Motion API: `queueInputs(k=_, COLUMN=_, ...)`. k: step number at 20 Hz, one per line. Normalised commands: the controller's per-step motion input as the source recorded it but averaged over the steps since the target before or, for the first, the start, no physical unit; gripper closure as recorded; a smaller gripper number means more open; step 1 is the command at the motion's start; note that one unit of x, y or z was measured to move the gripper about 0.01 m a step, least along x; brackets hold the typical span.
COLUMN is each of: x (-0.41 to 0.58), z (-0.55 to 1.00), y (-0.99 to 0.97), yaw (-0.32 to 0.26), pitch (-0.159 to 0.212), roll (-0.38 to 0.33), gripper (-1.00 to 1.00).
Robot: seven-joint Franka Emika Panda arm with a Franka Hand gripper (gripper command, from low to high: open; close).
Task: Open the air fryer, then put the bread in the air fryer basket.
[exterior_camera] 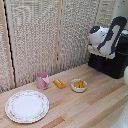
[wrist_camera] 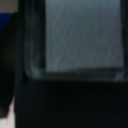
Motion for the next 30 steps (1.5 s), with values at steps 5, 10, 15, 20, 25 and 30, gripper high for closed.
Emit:
queueInputs(k=5, x=0.063, z=0.06, y=0.09, yaw=-0.022, pitch=0.057, roll=0.082, gripper=1.0)
queueInputs(k=10, x=0.039, z=0.23, y=0.31, yaw=-0.01, pitch=0.239, roll=0.214, gripper=1.0)
queueInputs(k=15, x=0.001, z=0.25, y=0.58, yaw=-0.048, pitch=0.097, roll=0.243, gripper=1.0)
queueInputs(k=20, x=-0.002, z=0.45, y=0.59, yaw=-0.088, pitch=0.005, roll=0.204, gripper=1.0)
queueInputs(k=25, x=-0.037, z=0.47, y=0.68, yaw=-0.095, pitch=-0.007, roll=0.093, gripper=1.0)
queueInputs(k=30, x=-0.085, z=0.37, y=0.79, yaw=-0.095, pitch=-0.043, roll=0.017, gripper=1.0)
